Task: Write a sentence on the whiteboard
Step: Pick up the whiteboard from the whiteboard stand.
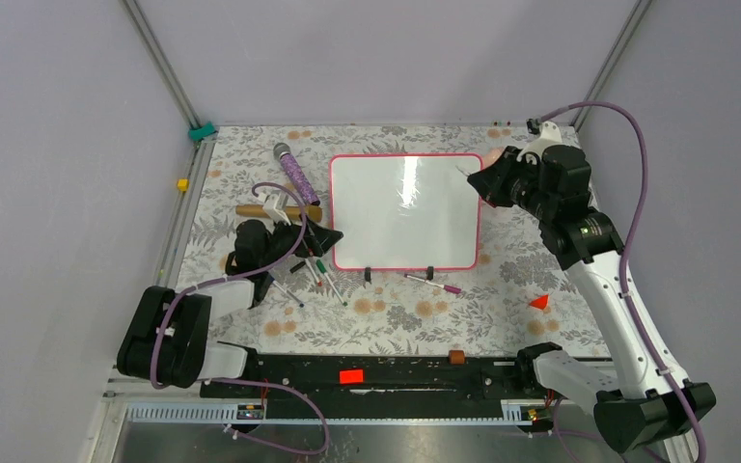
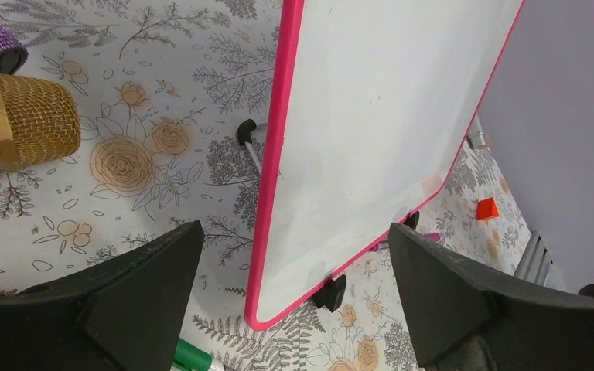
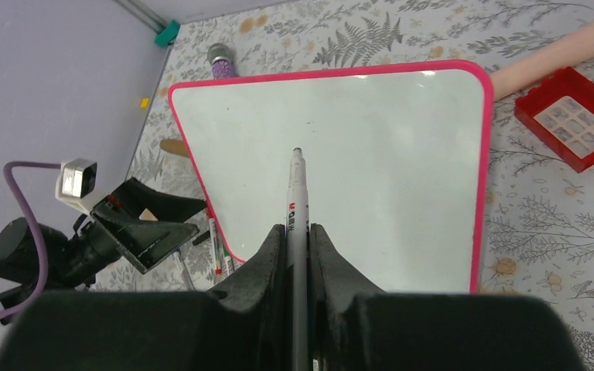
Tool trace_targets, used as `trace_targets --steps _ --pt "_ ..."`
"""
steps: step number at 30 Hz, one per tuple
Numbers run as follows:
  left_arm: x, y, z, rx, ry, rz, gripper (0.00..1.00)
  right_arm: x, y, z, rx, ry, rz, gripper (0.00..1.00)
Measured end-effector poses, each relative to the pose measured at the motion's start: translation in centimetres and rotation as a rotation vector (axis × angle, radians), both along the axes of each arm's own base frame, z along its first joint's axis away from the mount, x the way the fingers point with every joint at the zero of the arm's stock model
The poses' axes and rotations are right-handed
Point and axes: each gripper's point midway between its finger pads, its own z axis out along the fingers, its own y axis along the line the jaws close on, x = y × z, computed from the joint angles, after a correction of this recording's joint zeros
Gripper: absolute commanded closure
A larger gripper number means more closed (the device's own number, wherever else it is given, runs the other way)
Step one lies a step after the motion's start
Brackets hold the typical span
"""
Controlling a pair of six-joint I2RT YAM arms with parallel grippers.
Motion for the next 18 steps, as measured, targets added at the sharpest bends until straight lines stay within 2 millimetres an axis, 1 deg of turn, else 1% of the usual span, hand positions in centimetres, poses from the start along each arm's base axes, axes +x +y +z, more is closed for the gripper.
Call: trace_targets --steps 3,8,10,13,16,17,18 --pt "0.1 -0.2 -0.5 0.001 0.010 -0.014 0.16 0.1 1.4 -0.1 -0.013 0.006 0.045 1.00" --pt "0.1 -0.7 -1.8 0.000 0.056 -0.052 0.33 -0.2 2.9 -0.9 -0.027 0.023 0.093 1.00" --pt "0.2 -1.0 -2.0 -0.003 0.066 -0.066 0.38 -0.1 3.3 -1.1 -0.030 0.030 0.103 1.00" --pt "0.4 -1.4 -2.1 -0.009 0.073 -0.094 0.37 0.2 3.7 -1.5 -0.034 0.043 0.112 1.00" --pt "0.5 -1.6 -2.1 -0.013 0.077 -0.112 0.29 0.6 4.1 -1.9 -0.038 0.056 0.118 1.00" --pt "0.6 -1.7 -2.2 -0.013 0.080 -0.114 0.28 0.7 4.2 -2.0 -0.038 0.060 0.122 1.00" --pt "0.7 -1.7 -2.2 -0.010 0.081 -0.115 0.30 0.8 4.4 -2.1 -0.038 0.062 0.128 1.00"
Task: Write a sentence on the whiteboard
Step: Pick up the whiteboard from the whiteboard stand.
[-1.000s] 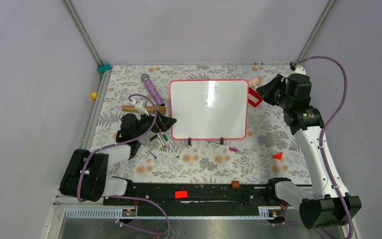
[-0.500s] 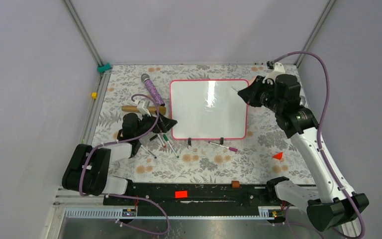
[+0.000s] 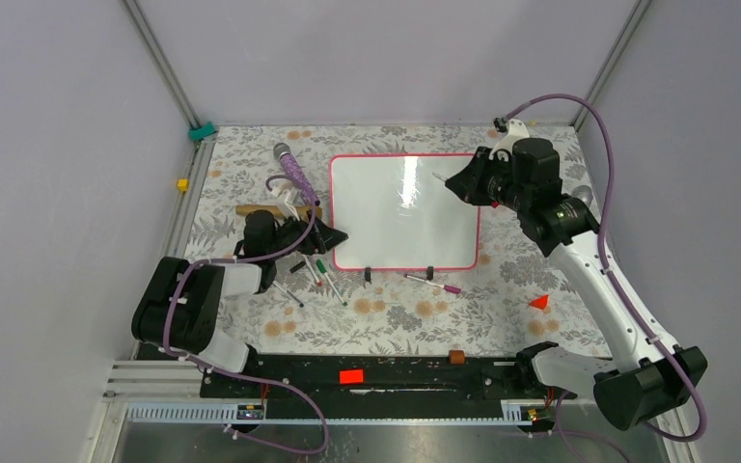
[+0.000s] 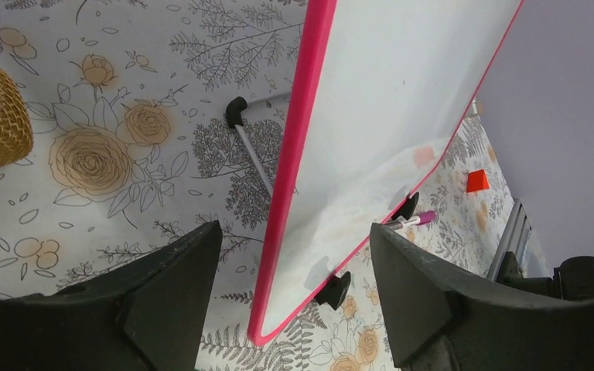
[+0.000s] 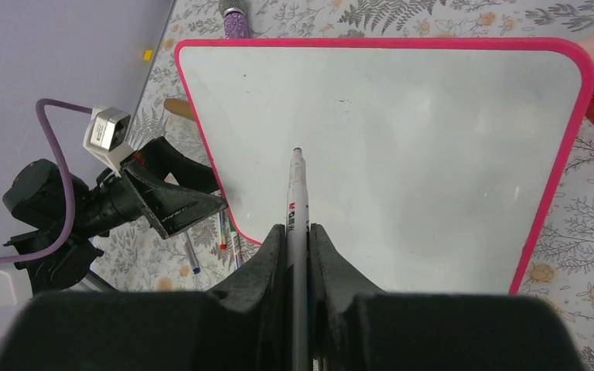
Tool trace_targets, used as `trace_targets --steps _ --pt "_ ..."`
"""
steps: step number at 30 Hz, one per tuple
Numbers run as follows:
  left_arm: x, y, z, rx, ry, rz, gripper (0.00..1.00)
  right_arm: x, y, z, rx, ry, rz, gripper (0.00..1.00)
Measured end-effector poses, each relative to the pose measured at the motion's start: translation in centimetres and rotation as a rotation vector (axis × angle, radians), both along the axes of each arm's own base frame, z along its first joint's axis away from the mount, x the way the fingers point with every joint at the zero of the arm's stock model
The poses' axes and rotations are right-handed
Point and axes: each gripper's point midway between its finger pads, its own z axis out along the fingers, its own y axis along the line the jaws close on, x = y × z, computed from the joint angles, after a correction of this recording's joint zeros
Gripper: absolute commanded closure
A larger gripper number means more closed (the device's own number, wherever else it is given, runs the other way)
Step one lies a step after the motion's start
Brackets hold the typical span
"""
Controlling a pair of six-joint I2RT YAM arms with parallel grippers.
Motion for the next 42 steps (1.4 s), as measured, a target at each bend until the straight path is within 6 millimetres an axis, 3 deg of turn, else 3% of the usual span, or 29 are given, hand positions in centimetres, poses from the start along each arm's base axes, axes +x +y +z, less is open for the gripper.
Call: trace_targets --steps 3,6,9,13,16,22,24,25,30,42 --pt "0.5 -0.1 0.0 0.007 0.007 -0.002 0.51 0.0 0.4 -0.2 0.002 0.009 0.016 1.00" --pt "1.1 -0.4 0.2 0.004 0.005 -0.016 0.62 0.2 0.6 0.0 0.006 0.005 0.024 1.00" --pt "1.4 -0.8 -0.1 -0.008 0.020 -0.045 0.65 0.3 0.7 0.1 0.007 -0.003 0.025 1.00" --pt "1.0 -1.5 -0.7 -0.037 0.059 -0.095 0.56 0.3 0.7 0.1 0.003 -0.007 0.027 1.00" --pt "0.9 -1.9 -0.9 -0.068 0.079 -0.118 0.58 0.3 0.6 0.1 0.001 -0.008 0.028 1.00" --pt "0.3 -2.6 -1.0 -0.120 0.115 -0.165 0.79 0.1 0.6 0.4 0.001 -0.020 0.031 1.00" --pt "-0.2 -3.0 -0.4 -0.138 0.106 -0.206 0.96 0.0 0.5 0.7 0.002 -0.027 0.031 1.00" --pt "-0.4 -3.3 -0.1 -0.145 0.102 -0.225 1.00 -0.1 0.5 0.8 0.003 -0.031 0.031 1.00" --pt "-1.1 -4.4 2.4 -0.186 0.024 -0.328 1.00 -0.5 0.3 1.5 0.008 -0.053 0.032 1.00" --pt "-2.9 -4.7 2.6 -0.101 -0.086 -0.344 1.00 -1.9 -0.2 1.5 -0.001 -0.068 0.038 1.00"
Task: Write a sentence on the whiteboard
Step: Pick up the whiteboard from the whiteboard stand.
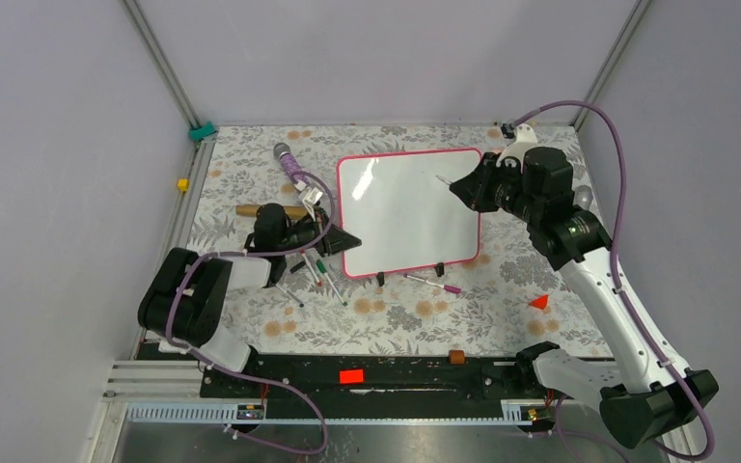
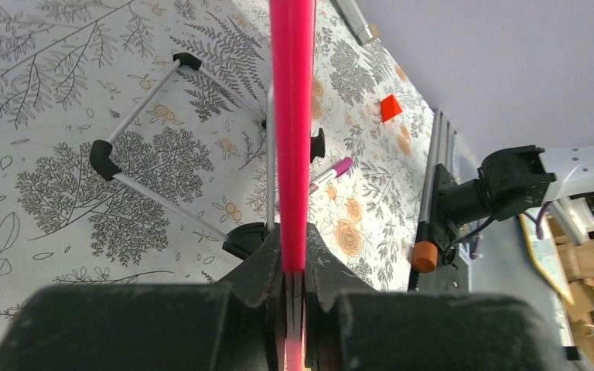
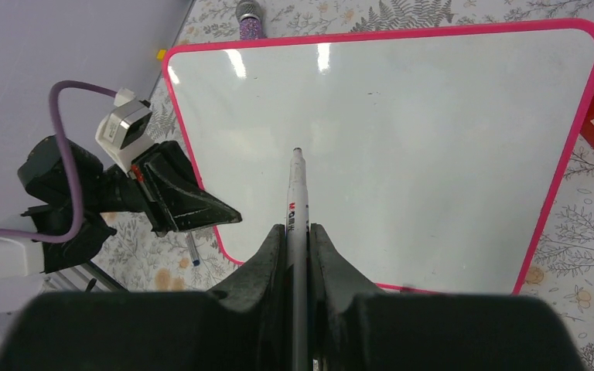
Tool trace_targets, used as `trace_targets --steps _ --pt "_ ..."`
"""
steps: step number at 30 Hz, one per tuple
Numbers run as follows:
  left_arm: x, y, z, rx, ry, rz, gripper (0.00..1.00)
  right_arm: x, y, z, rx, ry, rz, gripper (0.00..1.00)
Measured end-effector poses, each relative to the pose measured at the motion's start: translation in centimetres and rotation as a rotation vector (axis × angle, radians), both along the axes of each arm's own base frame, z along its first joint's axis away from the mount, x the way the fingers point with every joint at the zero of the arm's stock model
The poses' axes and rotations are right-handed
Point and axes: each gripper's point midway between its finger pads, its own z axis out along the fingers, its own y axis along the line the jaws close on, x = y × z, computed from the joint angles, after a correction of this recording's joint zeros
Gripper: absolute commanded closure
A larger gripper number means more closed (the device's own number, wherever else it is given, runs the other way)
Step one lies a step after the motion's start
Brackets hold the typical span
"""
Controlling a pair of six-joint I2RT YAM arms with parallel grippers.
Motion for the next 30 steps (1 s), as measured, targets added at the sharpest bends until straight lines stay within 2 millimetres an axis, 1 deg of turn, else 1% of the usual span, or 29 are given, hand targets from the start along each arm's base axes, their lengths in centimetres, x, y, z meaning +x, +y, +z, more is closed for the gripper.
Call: trace_targets --steps 3,7,14,16,20,24,30 --pt "-0.7 -0.6 0.5 0.052 -0.043 0.010 1.00 -0.2 -0.1 -0.5 -0.007 0.008 0.001 1.00" --pt "-1.2 -1.0 0.9 0.094 -0.088 0.016 1.00 -0.6 0.3 -1.6 -0.027 0.024 0.017 1.00" --pt "-1.2 -0.9 0.5 0.116 -0.083 0.026 1.00 -2.2 2.3 -3.6 -0.114 0.011 0.086 1.00" --pt "-1.2 -1.0 0.5 0.117 -0.083 0.030 1.00 -2.6 2.6 -4.0 -0.133 0.003 0.097 1.00" --pt "-1.8 -0.9 0.3 0.110 -0.087 0.048 1.00 -2.9 2.9 -4.6 -0.146 -0.019 0.106 1.00" --pt "-2.6 -0.9 0.1 0.103 -0.106 0.074 1.00 -3.4 3.8 -5.3 -0.150 -0.036 0.134 1.00" --pt "-3.2 -1.3 0.1 0.099 -0.146 0.094 1.00 -3.6 4.7 -5.6 -0.145 -0.057 0.162 1.00"
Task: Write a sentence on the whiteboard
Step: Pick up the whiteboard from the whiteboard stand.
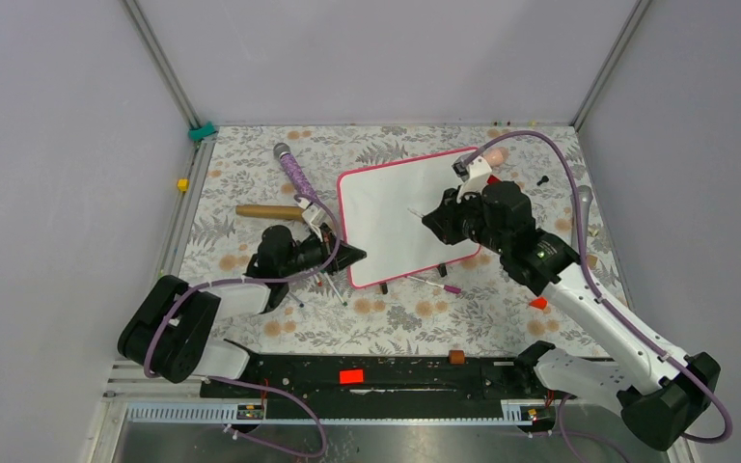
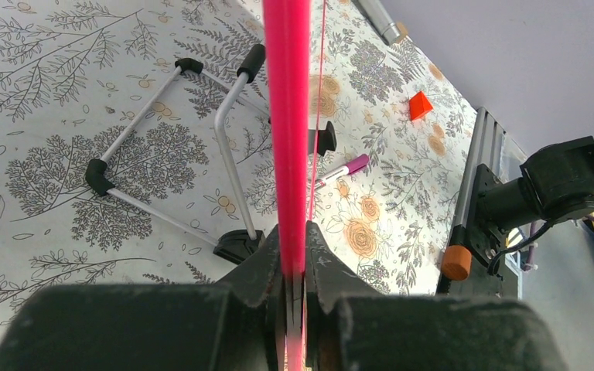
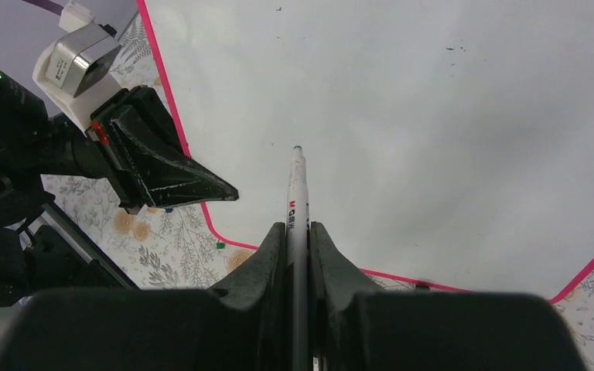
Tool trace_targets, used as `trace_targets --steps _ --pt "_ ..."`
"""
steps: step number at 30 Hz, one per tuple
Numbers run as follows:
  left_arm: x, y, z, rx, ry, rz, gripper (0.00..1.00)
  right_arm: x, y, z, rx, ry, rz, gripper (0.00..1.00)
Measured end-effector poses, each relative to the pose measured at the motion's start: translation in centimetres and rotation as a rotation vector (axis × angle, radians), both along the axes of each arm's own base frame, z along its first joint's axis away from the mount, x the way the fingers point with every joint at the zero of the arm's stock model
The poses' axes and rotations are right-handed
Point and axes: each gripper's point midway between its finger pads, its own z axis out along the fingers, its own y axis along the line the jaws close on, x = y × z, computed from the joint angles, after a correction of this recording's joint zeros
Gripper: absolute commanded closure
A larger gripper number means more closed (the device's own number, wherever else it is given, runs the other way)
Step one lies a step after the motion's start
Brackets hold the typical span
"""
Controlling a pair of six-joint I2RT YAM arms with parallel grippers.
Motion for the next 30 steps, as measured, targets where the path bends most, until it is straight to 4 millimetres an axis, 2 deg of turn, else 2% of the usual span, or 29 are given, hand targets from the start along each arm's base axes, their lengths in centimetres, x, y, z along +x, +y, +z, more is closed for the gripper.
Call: trace_targets --steps 6,12,21,30 --pt "-0.1 -0.1 0.0 0.000 -0.018 0.004 1.00 -0.3 0.7 0.3 0.009 -0.016 0.022 1.00" --pt "-0.1 -0.2 0.3 0.022 -0.039 -0.004 1.00 -2.1 1.7 0.6 0.010 -0.036 0.083 1.00" --pt "0.6 0.9 2.4 0.119 -0.140 0.040 1.00 -2.3 0.2 1.1 -0.014 -0.078 0.035 1.00" --pt "1.3 1.2 2.1 0.146 -0.163 0.063 1.00 -2.1 -0.2 1.1 -0.023 -0.080 0.014 1.00"
